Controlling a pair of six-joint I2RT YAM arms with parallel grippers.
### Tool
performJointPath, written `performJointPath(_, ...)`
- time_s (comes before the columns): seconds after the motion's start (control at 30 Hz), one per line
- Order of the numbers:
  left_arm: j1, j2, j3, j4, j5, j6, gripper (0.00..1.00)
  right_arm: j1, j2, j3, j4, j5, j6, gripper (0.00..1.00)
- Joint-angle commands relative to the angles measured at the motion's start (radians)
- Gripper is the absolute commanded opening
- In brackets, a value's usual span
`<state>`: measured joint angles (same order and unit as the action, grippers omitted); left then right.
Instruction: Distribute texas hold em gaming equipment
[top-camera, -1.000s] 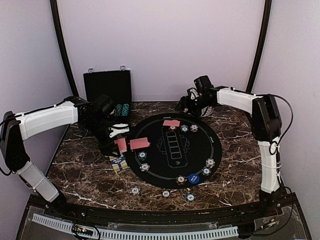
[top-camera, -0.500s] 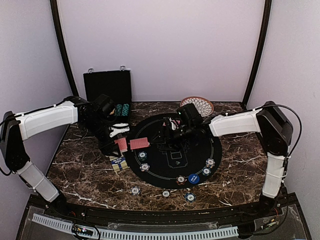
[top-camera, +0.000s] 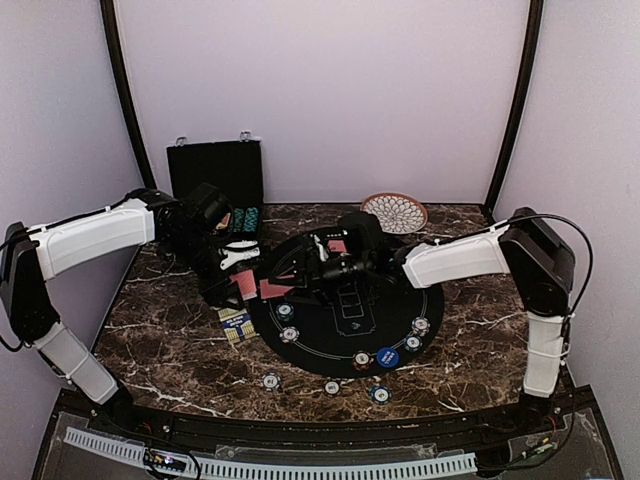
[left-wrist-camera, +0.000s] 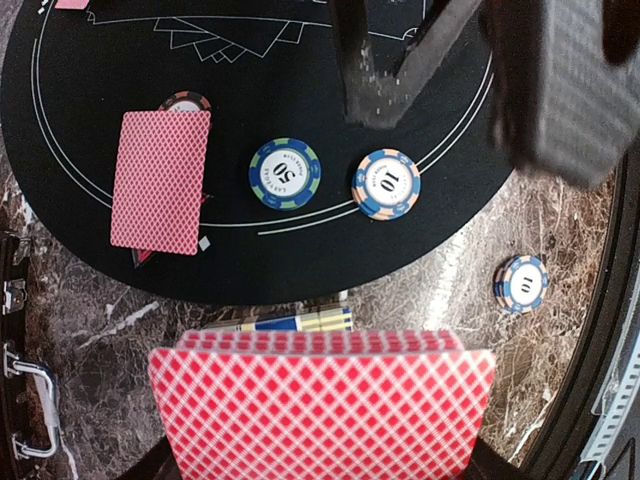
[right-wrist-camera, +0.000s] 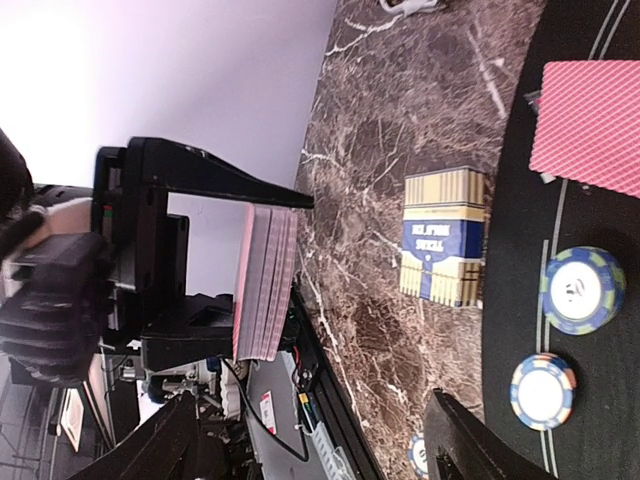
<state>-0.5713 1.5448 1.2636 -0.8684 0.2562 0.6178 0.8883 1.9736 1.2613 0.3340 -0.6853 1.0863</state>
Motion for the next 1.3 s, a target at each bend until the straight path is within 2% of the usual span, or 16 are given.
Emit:
performJointPath(0.0,0.005,0.000,0.039,-0.013,0.033,-0.009,0.13,0.029,0.043,0.048,0.076,-0.029,0.033,0.77)
performJointPath(0.5,0.004,0.006,0.050,-0.017,0.041,-0.010,0.13,0.055,0.106,0.122,0.107,-0.055,0.067,0.76)
performJointPath(0.8,0.005,0.013,0.058,-0.017,0.043,-0.010,0.13,0.075,0.191,0.238,0.100,-0.073,0.082,0.76)
performJointPath(1.03,0.004,0.024,0.062,-0.017,0.045,-0.010,0.13,0.086,0.267,0.337,0.050,-0.080,0.081,0.75)
performJointPath(1.27,0.004,0.020,0.060,-0.018,0.042,-0.008,0.13,0.080,0.310,0.380,-0.079,-0.051,0.039,0.73)
